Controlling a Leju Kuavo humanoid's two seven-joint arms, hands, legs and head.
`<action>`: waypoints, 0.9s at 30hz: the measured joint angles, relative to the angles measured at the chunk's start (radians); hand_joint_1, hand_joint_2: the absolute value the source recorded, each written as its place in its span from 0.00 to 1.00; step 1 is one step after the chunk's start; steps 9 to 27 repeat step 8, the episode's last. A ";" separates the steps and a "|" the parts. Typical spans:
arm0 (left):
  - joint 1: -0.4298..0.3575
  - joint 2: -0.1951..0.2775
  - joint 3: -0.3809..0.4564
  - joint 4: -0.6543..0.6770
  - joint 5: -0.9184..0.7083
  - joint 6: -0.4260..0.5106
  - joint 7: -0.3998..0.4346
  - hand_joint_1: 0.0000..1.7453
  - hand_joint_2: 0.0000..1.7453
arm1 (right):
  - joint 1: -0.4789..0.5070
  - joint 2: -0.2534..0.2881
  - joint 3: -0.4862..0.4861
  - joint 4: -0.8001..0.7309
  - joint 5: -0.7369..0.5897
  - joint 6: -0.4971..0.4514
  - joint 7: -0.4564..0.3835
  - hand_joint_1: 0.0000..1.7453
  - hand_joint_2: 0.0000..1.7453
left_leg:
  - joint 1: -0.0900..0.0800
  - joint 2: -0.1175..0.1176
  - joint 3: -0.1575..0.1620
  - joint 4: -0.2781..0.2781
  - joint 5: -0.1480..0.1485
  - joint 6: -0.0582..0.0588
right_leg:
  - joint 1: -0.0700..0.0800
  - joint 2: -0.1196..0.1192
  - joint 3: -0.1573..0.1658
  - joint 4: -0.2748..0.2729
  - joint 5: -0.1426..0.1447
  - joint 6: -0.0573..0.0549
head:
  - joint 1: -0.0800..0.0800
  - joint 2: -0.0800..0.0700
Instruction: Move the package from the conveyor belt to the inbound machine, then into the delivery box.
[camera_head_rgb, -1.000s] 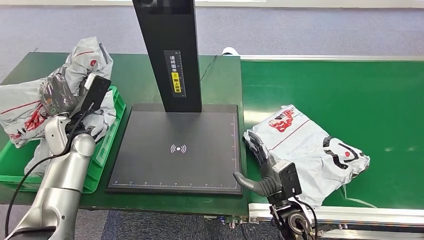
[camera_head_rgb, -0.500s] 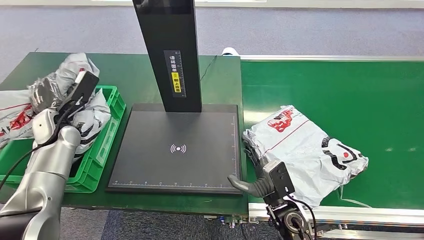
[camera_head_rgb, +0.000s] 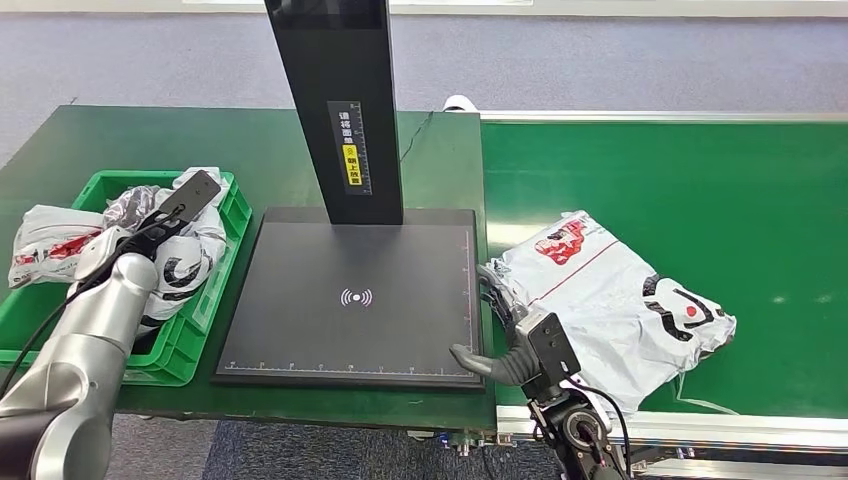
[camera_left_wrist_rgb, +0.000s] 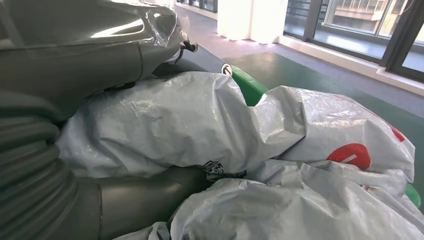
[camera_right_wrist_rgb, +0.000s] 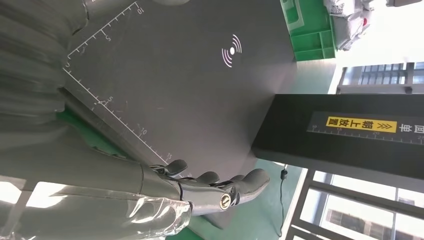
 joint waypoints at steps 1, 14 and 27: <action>-0.001 0.000 0.000 0.003 0.000 0.000 0.000 1.00 1.00 | -0.001 0.000 0.000 0.002 0.000 0.000 0.000 0.00 1.00 | 0.000 0.000 0.000 0.000 0.000 0.000 | 0.000 0.000 0.000 0.000 0.000 0.000 | 0.000 0.000; -0.003 -0.002 0.000 0.011 0.021 -0.035 -0.009 1.00 1.00 | 0.000 0.000 0.000 0.006 0.001 -0.001 0.000 0.00 1.00 | 0.000 0.000 0.001 0.000 0.000 0.000 | 0.000 0.000 0.001 0.000 0.000 0.000 | 0.000 0.000; -0.003 -0.002 0.000 0.011 0.021 -0.035 -0.009 1.00 1.00 | 0.000 0.000 0.000 0.006 0.001 -0.001 0.000 0.00 1.00 | 0.000 0.000 0.001 0.000 0.000 0.000 | 0.000 0.000 0.001 0.000 0.000 0.000 | 0.000 0.000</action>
